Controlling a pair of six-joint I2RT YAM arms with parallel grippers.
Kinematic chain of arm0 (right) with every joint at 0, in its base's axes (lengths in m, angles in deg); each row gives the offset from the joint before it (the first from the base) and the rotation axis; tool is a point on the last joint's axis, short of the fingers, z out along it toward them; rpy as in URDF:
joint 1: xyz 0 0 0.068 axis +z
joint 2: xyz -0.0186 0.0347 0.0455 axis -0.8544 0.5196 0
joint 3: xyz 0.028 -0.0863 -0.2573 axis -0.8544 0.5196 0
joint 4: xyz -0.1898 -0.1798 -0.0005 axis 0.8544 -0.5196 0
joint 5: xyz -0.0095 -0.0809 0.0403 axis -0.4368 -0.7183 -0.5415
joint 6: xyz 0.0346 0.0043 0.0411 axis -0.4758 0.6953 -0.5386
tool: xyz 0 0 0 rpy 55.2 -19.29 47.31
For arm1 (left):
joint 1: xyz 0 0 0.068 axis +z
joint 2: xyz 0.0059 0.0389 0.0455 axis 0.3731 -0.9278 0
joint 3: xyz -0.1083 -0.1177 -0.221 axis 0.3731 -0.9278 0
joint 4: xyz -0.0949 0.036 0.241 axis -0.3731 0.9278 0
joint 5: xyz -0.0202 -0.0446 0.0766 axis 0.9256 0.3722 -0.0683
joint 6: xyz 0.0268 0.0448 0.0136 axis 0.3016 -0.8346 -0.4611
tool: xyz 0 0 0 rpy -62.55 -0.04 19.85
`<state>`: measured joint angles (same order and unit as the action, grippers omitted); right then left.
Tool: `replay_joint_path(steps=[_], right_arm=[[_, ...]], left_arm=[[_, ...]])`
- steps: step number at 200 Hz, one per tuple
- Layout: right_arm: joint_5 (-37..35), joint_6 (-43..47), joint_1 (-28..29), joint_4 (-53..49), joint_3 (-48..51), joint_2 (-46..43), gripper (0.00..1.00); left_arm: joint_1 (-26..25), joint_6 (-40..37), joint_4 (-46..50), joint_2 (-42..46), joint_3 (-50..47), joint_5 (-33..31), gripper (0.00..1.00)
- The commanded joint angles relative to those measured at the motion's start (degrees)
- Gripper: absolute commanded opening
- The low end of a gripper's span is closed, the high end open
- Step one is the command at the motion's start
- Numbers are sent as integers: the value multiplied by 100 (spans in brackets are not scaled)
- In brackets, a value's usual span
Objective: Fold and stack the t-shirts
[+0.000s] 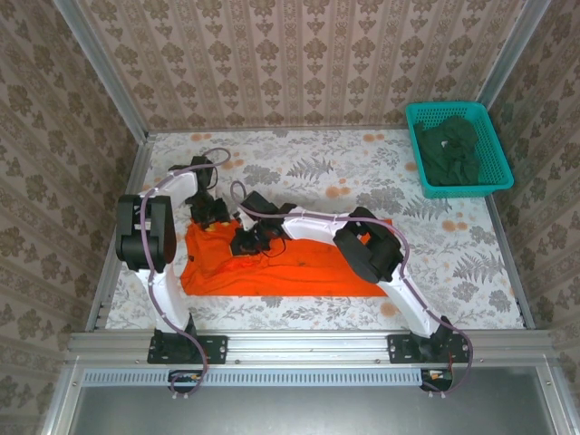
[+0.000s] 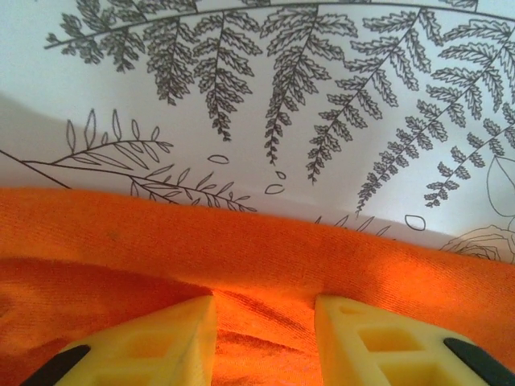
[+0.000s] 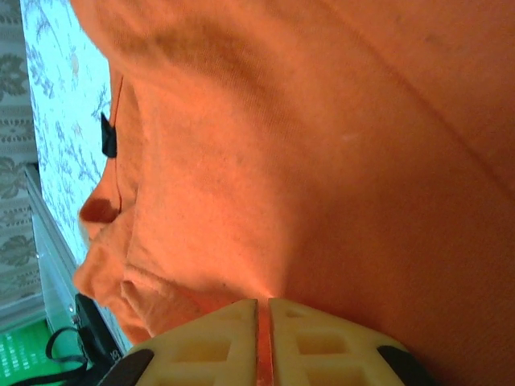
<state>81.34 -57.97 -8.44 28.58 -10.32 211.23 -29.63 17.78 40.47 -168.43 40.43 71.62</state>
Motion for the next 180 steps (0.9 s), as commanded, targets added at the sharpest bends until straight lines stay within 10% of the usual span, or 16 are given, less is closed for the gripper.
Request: replay_joint_path(steps=[1, 120, 180], right_arm=[[352, 267, 121, -248, 277, -174, 14], [331, -244, -550, 934, 2268, -2120, 29], [-1747, -432, -2273, 42, 4109, -3940, 37]], left_arm=[[61, -90, 123, 23, 2, -80, 37], [69, -106, 268, 227, 209, -162, 40], [-75, 19, 533, 1006, 465, -612, 48]])
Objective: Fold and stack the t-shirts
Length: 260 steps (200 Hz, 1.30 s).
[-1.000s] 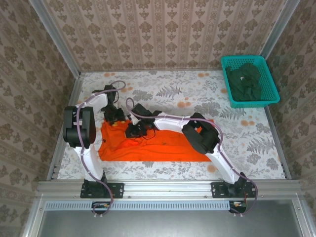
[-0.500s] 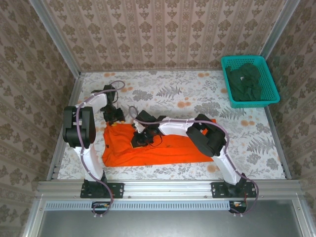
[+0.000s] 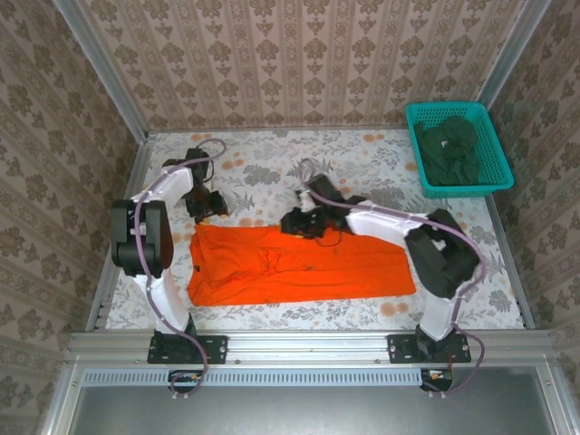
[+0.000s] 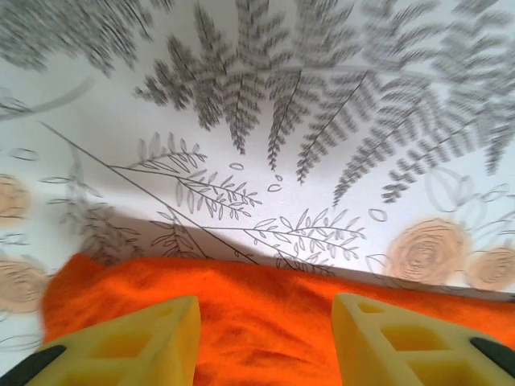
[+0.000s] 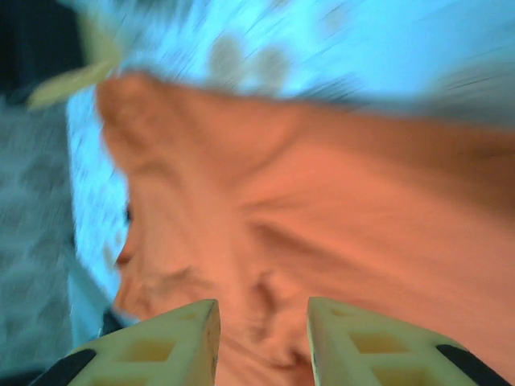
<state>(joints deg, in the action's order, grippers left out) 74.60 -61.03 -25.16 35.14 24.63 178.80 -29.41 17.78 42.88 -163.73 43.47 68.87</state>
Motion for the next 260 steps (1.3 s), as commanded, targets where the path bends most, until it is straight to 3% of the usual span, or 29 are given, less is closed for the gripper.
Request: replay_joint_path(steps=[1, 19, 59, 108, 141, 204, 260], right_arm=[[-1091, -124, -642, -646, 645, -721, 37], [-1468, -44, -1183, -1076, 1032, -1126, 37], [-1481, 388, -1993, -1370, 1511, -1232, 38], [-1571, 483, -2296, -1659, 1555, -818, 40], [-1608, 410, -2360, -1757, 1599, -858, 41], [-1546, 140, -2405, -1848, 1959, -1428, 45], [-1654, 228, -2363, -2197, 2053, -2538, 48]], left_arm=[[-108, 18, 302, 554, 155, -343, 48], [-313, 112, 298, 840, -92, -404, 48], [-826, 714, -104, 1290, -1208, -102, 41], [-936, 1480, -838, 1140, -2431, 261, 41], [-928, 1625, -992, 680, -2471, 105, 46], [-824, 1197, -546, -950, -517, -120, 48], [-796, 530, 303, -2921, 3118, -131, 52]])
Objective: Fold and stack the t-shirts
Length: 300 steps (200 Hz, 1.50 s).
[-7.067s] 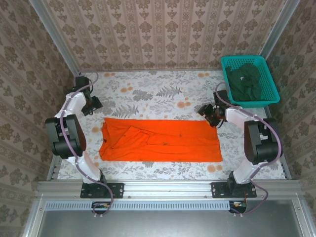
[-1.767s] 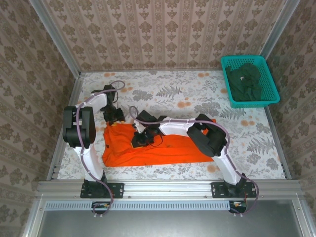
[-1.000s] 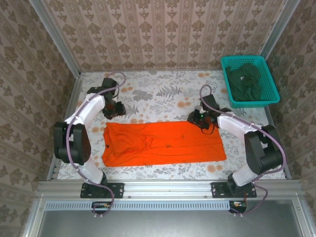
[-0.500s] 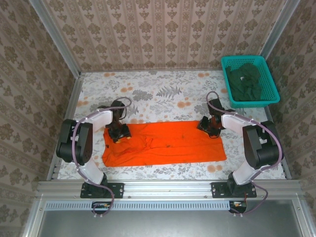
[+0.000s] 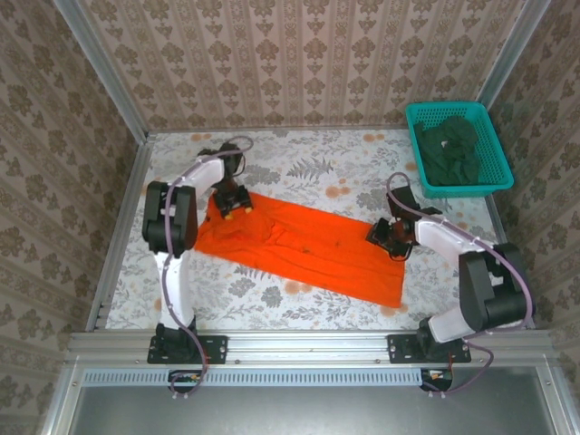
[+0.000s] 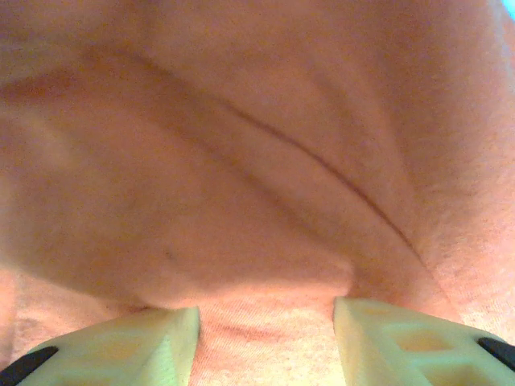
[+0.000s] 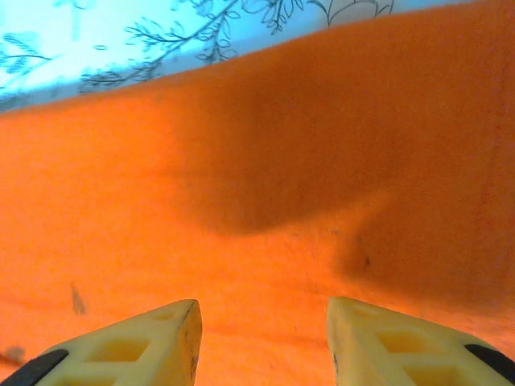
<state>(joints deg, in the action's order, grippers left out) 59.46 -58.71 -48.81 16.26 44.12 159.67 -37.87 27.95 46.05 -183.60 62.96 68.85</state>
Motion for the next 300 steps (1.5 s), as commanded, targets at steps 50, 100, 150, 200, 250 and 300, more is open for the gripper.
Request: replay_joint_path(steps=[50, 100, 150, 200, 250, 300], right_arm=[[-241, 139, 720, -621, 121, -1532, 53], [-105, -59, 1920, -512, 50, -956, 49], [191, 181, 2667, -192, -568, 554, 45], [251, 226, 2900, 4, -569, 1227, 41], [666, -260, 3159, 386, -563, 1912, 41], [1087, -1117, 3559, 631, -1356, 2712, 41]], left_arm=[[-15, -684, -5, -3075, 5013, 888, 56], [-202, -19, -1518, -3142, 5290, 1740, 68], [-190, -179, -690, -1734, 4712, 1136, 84], [1, -252, -475, 364, 2128, 280, 87], [424, 130, -710, 2384, -949, -50, 86], [1003, 492, -718, 4025, -2966, -131, 87]])
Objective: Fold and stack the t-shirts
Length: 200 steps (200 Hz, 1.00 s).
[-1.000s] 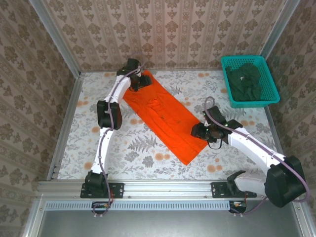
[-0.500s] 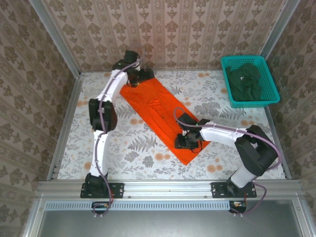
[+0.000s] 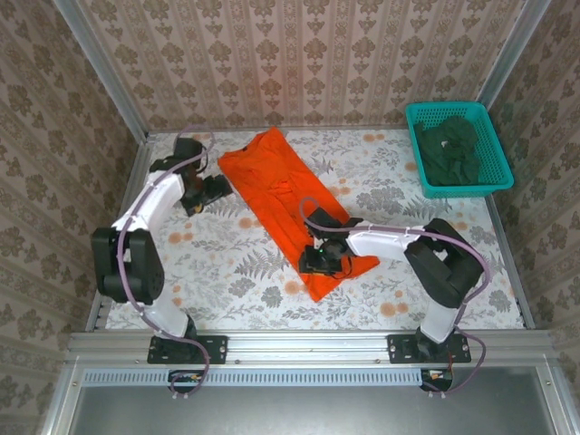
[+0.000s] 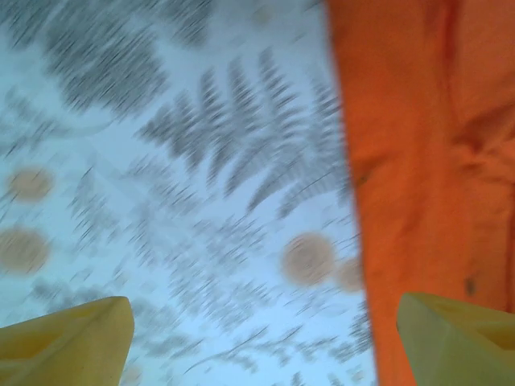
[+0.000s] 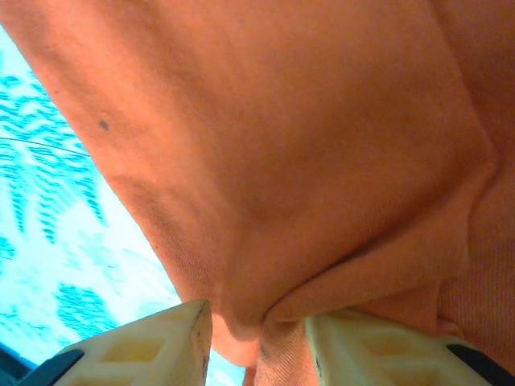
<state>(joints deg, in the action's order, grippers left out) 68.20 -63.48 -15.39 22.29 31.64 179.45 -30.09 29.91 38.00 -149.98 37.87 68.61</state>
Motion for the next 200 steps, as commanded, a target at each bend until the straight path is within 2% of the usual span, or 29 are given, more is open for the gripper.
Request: replay_joint_path(steps=[1, 29, 71, 93, 117, 132, 168, 200], right_arm=[[219, -659, 224, 32, -132, 757, 41], [348, -916, 613, 64, -1015, 1327, 41], [881, -1131, 1003, -231, -2761, 2655, 43], [903, -671, 1228, -907, -3986, 3184, 45], [776, 93, 1455, -1616, -5067, 3361, 53], [603, 352, 1527, -1553, -5038, 3095, 59], [446, 690, 1406, -982, -4123, 1900, 62], [365, 507, 1058, -108, -2638, 436, 63]], left_arm=[[232, 306, 86, 687, -476, -105, 87], [478, 347, 91, 972, -870, -18, 87], [688, 312, 78, 660, -856, 160, 87], [798, 281, 90, 353, -655, 286, 87], [832, 296, 122, 35, -398, 365, 87], [828, 307, 102, -89, -284, 391, 87], [751, 117, 156, -262, -146, 547, 87], [467, -176, 418, 133, -441, 490, 86]])
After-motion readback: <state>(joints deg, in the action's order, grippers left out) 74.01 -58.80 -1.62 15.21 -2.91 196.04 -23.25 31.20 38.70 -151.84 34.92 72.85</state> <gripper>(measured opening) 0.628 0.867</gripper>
